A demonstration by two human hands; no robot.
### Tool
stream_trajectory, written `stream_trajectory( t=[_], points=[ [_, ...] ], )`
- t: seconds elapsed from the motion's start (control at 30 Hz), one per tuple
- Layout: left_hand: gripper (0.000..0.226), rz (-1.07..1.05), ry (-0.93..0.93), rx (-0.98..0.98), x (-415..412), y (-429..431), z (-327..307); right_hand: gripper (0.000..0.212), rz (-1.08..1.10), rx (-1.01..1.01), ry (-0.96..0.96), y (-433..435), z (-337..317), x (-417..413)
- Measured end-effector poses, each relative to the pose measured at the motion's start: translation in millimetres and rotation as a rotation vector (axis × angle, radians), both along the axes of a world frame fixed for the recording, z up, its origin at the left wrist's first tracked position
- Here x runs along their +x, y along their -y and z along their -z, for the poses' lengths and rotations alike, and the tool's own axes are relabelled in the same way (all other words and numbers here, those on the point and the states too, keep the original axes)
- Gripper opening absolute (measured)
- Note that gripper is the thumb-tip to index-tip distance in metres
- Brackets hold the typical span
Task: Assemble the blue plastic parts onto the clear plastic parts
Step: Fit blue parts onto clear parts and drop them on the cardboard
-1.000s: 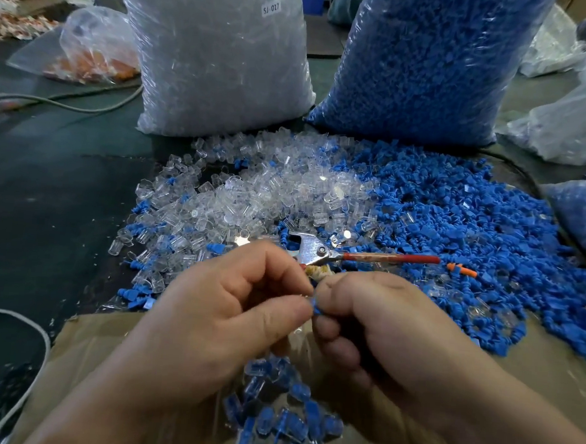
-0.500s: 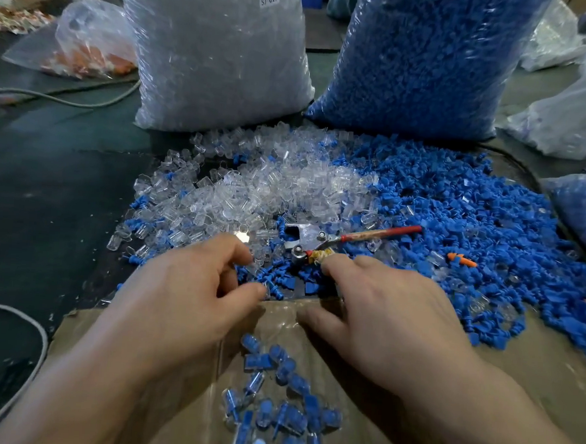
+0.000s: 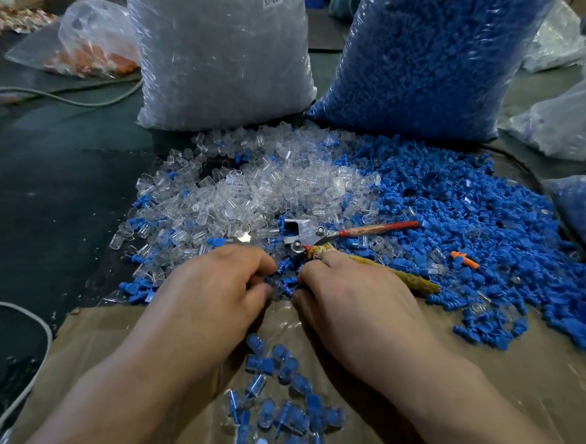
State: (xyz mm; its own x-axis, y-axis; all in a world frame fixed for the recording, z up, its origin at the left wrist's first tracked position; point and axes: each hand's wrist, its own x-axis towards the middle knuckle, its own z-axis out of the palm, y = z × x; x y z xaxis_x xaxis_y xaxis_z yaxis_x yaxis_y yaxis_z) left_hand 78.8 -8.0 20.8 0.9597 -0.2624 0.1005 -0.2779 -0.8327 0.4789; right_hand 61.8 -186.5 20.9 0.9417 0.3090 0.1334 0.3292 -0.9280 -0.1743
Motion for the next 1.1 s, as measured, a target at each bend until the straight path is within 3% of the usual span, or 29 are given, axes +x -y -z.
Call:
stream_trajectory(
  t=[0.23, 0.37, 0.5, 0.6, 0.67, 0.77, 0.87, 0.93, 1.1],
  points=[
    [0.021, -0.07, -0.087, -0.454, -5.0, 0.6, -3.1, 0.023, 0.062, 0.241, -0.017, 10.4, -3.4, 0.5],
    [0.032, -0.071, -0.263, -0.707, -1.1, -3.5, -4.4, 0.013, 0.165, 0.647, -0.086, 12.1, -8.2, -6.0],
    [0.03, -0.081, -0.269, -0.78, 1.7, -7.5, -3.3, 0.006, 0.185, 0.943, -0.179, 10.8, -15.0, -9.3],
    [0.039, -0.085, -0.239, -0.689, 0.4, -8.4, -2.4, 0.015, 0.204, 1.226, -0.369, 9.8, -18.6, -10.5],
    [0.036, -0.091, -0.271, -0.693, -0.4, -6.1, -1.0, 0.009, 0.205, 1.357, -0.481, 7.2, -19.9, -12.0],
    [0.024, -0.104, -0.366, -0.851, -1.5, 2.5, -1.0, 0.014, 0.162, 1.267, -0.422, 5.3, -16.8, -14.8],
    [0.007, -0.051, -0.397, -0.874, -2.8, 8.4, -2.8, 0.013, 0.09, 0.808, -0.081, 6.4, -9.5, -15.4],
    [0.015, -0.03, -0.412, -0.88, -2.9, 9.1, -1.6, 0.015, 0.06, 0.618, 0.029, 5.1, -9.5, -14.8],
    [0.024, -0.029, -0.485, -1.006, -4.7, 11.3, -1.8, 0.026, -0.018, 0.516, 0.127, 4.2, -11.6, -15.6]
  ],
)
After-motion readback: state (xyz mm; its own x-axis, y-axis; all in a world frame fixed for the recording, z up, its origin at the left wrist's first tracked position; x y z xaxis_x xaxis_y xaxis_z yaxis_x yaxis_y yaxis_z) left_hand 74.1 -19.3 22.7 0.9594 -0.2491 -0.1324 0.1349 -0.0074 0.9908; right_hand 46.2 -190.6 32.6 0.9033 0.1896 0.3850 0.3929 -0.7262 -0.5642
